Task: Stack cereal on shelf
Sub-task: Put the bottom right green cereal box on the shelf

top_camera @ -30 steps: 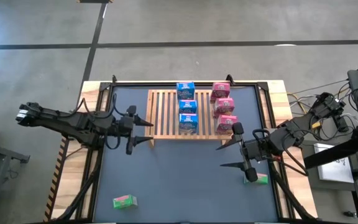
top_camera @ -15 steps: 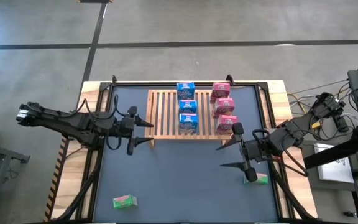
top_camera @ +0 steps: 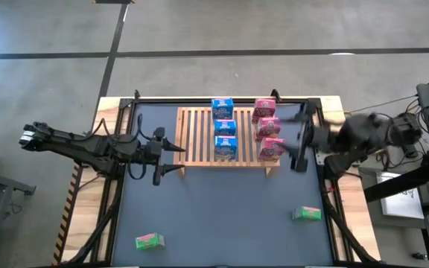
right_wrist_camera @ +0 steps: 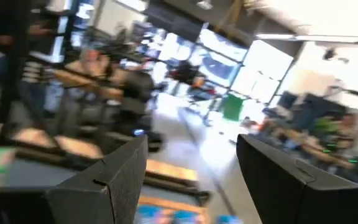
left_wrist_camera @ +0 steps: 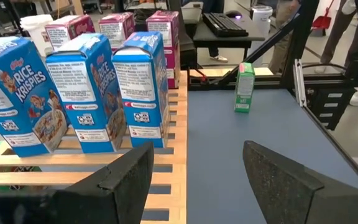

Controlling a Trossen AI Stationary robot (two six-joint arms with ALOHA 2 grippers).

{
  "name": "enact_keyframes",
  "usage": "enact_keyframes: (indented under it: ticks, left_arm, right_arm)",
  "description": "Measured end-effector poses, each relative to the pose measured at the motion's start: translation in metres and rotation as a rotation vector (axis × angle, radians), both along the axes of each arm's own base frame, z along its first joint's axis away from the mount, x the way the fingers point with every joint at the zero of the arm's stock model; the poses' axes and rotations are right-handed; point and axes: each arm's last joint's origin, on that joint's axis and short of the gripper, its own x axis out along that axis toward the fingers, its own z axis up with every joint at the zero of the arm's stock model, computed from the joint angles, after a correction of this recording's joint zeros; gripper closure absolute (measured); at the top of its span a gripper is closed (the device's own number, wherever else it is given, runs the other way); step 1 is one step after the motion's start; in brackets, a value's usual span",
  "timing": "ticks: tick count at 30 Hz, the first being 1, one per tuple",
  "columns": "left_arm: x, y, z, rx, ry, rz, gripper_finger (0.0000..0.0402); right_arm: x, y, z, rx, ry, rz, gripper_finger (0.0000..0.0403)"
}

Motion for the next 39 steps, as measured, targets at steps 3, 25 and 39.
enact_keyframes:
  ticks: [3,25,39]
  left_arm:
    - [0.0,0.0,0.001,-0.001,-0.008,0.0,0.0171]
    - [0.002,0.0,0.007,-0.041,-0.075,0.007,0.0171]
    - [0.002,0.0,0.007,-0.074,-0.076,0.014,0.0171]
  right_arm:
    - [-0.012,-0.027,0.014,-0.018,-0.023,-0.051,0.0167]
    - [-0.009,-0.234,-0.014,0.211,0.219,-0.132,0.0168]
    - [-0.001,-0.334,-0.065,0.307,0.3,0.007,0.0186]
